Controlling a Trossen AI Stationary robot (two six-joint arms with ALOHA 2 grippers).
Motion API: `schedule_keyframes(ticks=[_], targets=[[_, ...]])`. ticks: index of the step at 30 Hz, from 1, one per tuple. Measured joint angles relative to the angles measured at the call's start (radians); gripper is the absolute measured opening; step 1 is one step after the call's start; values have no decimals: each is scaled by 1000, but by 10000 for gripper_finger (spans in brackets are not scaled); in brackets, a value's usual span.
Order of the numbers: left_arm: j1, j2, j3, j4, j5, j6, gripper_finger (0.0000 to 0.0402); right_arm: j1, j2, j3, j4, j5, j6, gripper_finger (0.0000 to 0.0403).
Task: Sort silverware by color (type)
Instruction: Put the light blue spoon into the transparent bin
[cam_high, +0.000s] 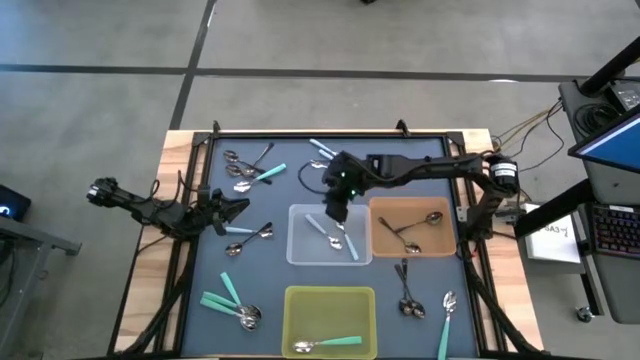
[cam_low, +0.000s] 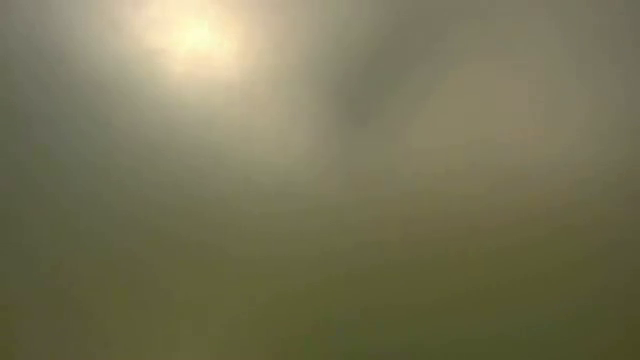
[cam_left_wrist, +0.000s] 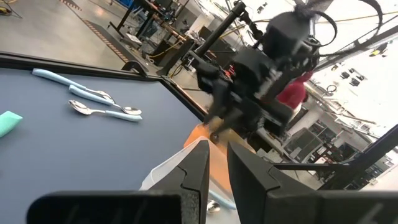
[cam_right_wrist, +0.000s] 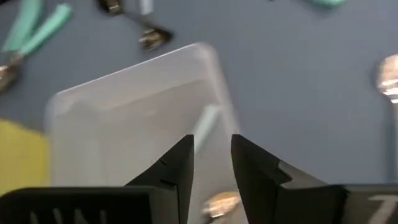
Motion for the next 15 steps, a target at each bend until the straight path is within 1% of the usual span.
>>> schedule_keyframes(ticks=[5,10,15], targets=[[0,0,0,0,0,0,40,-98,21,1,-12,16,-15,101],[0,0,0,0,0,0,40,-181,113,2,-30,16,-18,112],[0,0,0,0,0,0,40,-227,208,53,-81,17,-85,134]])
